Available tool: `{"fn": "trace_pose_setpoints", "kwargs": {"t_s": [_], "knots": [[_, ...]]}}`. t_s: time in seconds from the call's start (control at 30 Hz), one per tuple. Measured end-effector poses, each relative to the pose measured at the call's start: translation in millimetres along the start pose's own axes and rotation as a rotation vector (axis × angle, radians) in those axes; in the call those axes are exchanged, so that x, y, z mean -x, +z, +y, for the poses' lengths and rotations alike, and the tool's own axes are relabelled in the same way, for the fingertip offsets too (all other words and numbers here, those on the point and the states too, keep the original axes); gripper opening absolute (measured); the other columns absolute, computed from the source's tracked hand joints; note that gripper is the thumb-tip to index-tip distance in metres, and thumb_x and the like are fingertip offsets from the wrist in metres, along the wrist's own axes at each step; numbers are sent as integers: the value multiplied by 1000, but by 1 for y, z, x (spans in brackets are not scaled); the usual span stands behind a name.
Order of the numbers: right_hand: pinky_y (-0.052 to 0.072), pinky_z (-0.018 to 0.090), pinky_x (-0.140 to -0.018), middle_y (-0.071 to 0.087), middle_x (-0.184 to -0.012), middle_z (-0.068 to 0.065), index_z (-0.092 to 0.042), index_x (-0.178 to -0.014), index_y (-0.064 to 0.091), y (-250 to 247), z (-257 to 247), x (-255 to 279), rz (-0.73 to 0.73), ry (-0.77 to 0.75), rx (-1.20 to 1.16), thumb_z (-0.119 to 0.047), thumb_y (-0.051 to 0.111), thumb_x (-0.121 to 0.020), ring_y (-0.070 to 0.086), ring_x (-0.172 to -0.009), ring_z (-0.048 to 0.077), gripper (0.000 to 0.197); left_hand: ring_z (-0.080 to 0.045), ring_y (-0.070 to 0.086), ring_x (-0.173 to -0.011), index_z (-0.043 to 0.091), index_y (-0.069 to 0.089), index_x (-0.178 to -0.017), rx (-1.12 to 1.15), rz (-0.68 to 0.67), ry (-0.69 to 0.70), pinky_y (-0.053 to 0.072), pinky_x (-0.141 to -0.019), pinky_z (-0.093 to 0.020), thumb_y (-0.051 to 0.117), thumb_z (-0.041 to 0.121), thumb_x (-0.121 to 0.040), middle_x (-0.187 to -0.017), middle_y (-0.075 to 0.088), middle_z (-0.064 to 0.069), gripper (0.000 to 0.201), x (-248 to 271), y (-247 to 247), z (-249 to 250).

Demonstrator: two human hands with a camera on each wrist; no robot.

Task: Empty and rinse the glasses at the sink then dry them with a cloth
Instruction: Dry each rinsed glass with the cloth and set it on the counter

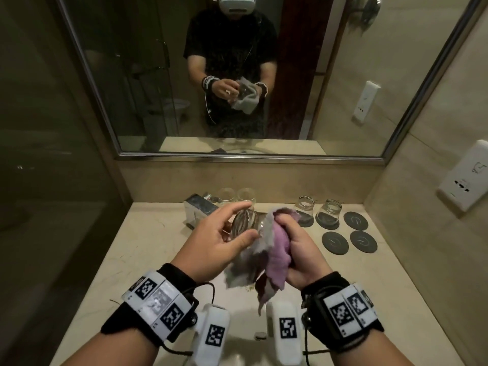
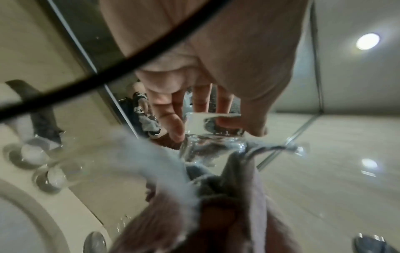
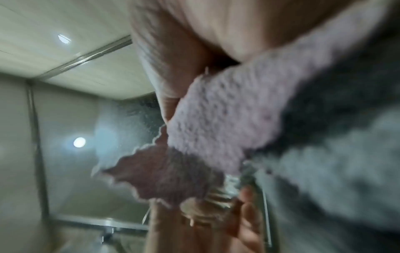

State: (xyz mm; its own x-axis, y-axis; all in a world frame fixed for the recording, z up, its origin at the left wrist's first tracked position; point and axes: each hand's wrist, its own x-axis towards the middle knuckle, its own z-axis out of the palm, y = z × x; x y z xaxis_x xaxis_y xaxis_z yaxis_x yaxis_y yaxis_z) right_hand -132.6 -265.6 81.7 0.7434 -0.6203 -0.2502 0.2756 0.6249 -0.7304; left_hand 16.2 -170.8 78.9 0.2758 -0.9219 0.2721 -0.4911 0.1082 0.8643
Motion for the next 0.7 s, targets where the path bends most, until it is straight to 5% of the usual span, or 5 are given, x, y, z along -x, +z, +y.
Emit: {"fn": "trace_pose_setpoints", "kwargs": {"t_s": [0.07,0.17,0.4,0.6,0.7], "knots": [[54,45,-83,64,-106,27,4,-113,57,-5,5,-3,24,-152,72,-28,74,-72,64,-94,36,54,-4,68,-72,34,53,-130,97,41,-120,52,-67,-20,56,76,-73,-110,64,10,71,-2,1,1],[55,35,-63,66,-90,22,5,-113,53,-10,10,-6,48,-257,199,-8,72,-68,65,-77,30,51,-12,67,-64,29,57,-121,124,66,-205,54,-60,-28,64,68,-73,-109,67,1,63,-3,1,3],[55,38,-84,70,-107,17,-7,-120,52,-22,8,6,-268,28,313,3,70,-69,67,-99,30,55,0,56,-117,32,53,-134,-95,-173,76,51,-98,-26,73,51,-75,-128,56,16,65,1,-17,6],[58,32,-66,72,-95,4,-12,-113,59,-16,11,13,-293,-149,754,15,78,-65,69,-85,16,58,5,59,-110,28,53,-135,-126,-239,22,49,-97,-20,84,33,-73,-123,62,15,70,4,-7,9],[59,51,-67,72,-100,13,-12,-110,64,-15,19,12,-182,-301,613,9,81,-63,70,-91,35,54,3,60,-84,35,52,-131,27,-56,-91,54,-80,-21,74,44,-78,-117,61,14,58,5,2,10]]}}
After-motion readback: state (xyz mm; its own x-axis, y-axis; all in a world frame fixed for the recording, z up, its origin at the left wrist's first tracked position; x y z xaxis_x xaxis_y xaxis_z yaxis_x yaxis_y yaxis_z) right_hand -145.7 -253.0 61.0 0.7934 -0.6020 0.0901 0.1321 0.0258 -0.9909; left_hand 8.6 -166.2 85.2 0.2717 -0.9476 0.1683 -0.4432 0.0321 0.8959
